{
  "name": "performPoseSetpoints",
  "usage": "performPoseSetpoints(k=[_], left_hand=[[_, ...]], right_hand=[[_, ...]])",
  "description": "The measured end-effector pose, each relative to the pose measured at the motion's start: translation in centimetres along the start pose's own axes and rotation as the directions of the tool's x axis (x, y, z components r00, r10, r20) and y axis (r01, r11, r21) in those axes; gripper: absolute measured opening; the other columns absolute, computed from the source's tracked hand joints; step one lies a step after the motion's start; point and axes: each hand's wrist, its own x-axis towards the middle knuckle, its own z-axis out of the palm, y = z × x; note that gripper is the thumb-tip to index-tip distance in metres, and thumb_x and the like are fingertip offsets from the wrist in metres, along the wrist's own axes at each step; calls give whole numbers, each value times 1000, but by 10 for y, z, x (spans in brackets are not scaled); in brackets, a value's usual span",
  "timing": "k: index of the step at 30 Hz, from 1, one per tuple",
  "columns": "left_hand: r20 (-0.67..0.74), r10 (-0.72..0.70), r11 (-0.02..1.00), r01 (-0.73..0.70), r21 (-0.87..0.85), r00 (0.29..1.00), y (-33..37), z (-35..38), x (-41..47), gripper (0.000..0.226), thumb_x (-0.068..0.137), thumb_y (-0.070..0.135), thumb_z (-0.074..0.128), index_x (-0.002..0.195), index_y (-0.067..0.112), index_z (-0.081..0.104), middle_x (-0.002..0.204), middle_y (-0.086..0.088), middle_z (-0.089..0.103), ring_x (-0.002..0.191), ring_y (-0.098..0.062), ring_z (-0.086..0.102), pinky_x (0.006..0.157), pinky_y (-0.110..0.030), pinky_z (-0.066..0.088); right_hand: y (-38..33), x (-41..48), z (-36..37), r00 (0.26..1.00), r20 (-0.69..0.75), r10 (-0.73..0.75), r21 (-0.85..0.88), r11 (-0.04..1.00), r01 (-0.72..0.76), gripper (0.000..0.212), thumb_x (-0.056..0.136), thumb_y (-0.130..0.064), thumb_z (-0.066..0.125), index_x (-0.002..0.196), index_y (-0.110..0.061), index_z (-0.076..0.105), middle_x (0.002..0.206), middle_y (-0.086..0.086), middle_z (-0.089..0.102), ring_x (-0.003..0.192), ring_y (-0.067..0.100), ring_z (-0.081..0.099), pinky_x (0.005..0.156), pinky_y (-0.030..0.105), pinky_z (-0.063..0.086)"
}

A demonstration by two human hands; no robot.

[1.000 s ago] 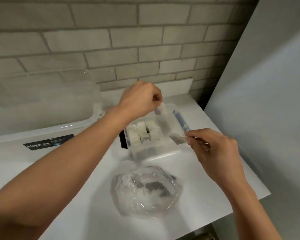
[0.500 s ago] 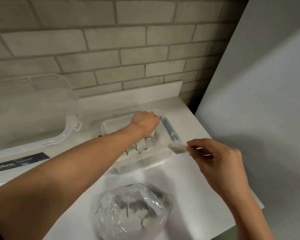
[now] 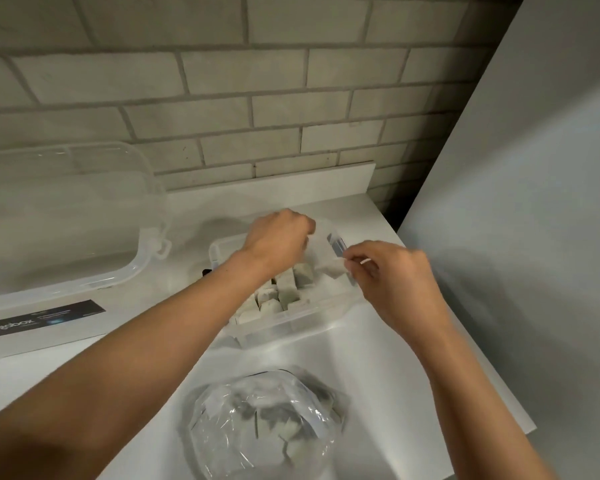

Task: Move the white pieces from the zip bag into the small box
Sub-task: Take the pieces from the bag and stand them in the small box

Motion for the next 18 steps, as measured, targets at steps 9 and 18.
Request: performPoseSetpoints(k=[9, 18], left_hand=[[-59, -201, 977, 196, -81, 978, -76, 22, -51, 52, 96, 1, 55, 143, 23, 57, 138, -6, 64, 115, -35, 62, 91, -44, 51], [-146, -188, 961, 152, -231, 971, -84, 33, -50, 79, 75, -27, 44, 138, 17, 64, 135, -7, 67, 114, -35, 60, 88, -39, 50]], right_hand=[[-9, 95, 84, 816, 576, 48, -316, 934, 168, 29, 95, 0, 51, 101, -21, 69, 111, 9, 60, 83, 29, 56, 80, 39, 57], [-5, 112, 125, 721, 674, 163, -440, 872, 215, 28, 94, 4, 52, 110, -14, 68, 116, 9, 58, 87, 30, 54, 91, 44, 54]])
